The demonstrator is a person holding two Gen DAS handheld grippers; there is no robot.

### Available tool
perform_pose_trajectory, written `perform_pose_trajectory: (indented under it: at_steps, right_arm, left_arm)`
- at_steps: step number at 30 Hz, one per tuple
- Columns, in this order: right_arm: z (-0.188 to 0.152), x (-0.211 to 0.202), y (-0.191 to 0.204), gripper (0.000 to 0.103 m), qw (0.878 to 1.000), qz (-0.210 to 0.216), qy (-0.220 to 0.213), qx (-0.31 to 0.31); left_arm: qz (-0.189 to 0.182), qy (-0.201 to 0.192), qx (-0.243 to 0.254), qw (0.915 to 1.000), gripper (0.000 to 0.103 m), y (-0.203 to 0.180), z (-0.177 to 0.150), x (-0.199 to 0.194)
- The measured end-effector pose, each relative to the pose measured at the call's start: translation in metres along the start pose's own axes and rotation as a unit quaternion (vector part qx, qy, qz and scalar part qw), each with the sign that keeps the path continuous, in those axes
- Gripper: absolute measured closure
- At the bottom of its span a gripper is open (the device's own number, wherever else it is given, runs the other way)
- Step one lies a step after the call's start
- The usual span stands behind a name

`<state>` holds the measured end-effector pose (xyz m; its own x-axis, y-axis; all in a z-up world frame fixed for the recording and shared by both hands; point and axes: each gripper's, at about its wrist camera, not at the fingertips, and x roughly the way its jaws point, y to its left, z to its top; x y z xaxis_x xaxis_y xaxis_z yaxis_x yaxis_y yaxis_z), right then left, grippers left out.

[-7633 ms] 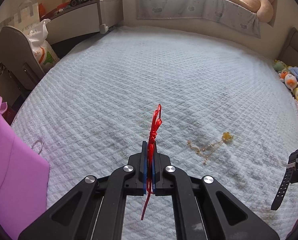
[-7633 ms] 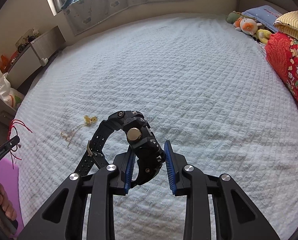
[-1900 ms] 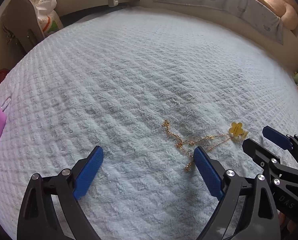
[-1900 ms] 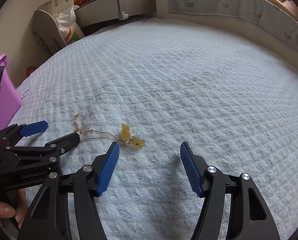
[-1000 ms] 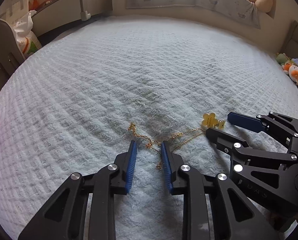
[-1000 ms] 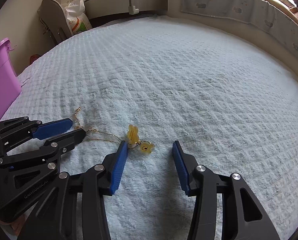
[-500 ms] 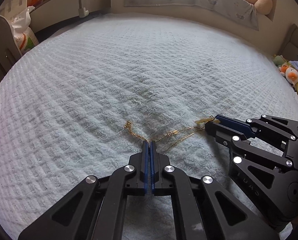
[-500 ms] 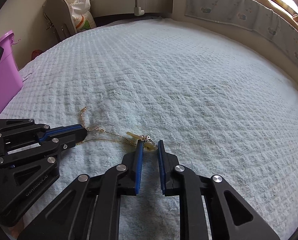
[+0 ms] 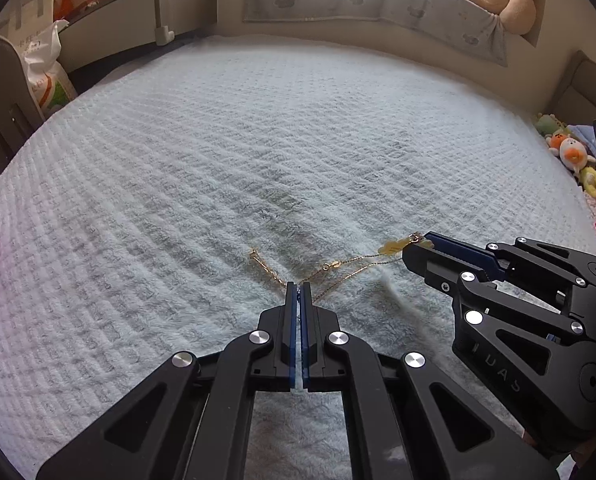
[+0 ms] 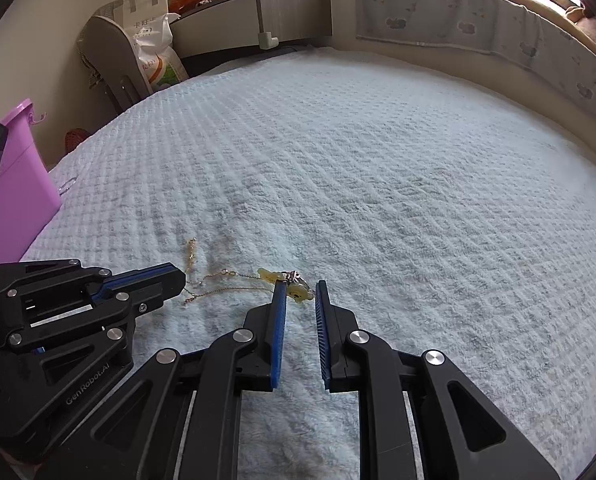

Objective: Organize jewelry
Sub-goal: 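Grasp the gold chain with the left tool while the right tool grasps the flower pendant, then lift the gold necklace with both tools and carry it over the tub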

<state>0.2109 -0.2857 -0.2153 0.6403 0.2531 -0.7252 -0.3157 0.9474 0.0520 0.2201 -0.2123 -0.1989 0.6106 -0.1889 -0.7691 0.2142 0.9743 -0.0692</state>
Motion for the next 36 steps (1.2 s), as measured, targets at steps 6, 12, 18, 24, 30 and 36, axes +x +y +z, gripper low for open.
perform_pose_trajectory:
  at_steps: [6,12,18,24,30,36]
  right_arm:
    - [0.004,-0.02,0.004,0.089,1.0,0.006,-0.002,0.011]
    - [0.017,-0.041,0.01,0.089,1.0,0.008,-0.007,0.018]
    - [0.034,-0.071,0.024,0.089,1.0,0.009,-0.015,0.016]
    - [0.053,-0.11,0.044,0.089,0.999,0.015,-0.032,0.01]
    - [0.071,-0.152,0.075,0.089,0.998,0.027,-0.048,-0.01]
    - [0.091,-0.194,0.114,0.089,0.996,0.057,-0.056,-0.029]
  left_arm:
    - [-0.007,-0.008,-0.002,0.9999,0.101,0.003,0.006,-0.028]
    - [-0.004,-0.013,-0.002,0.9999,0.101,0.01,0.014,-0.055]
    - [-0.002,-0.022,-0.001,0.9998,0.101,0.017,0.024,-0.091]
    - [0.008,-0.044,-0.003,0.999,0.101,0.018,0.039,-0.133]
    - [0.029,-0.064,-0.029,0.9971,0.101,0.037,0.043,-0.185]
    - [0.059,-0.072,-0.061,0.9938,0.101,0.062,0.038,-0.249]
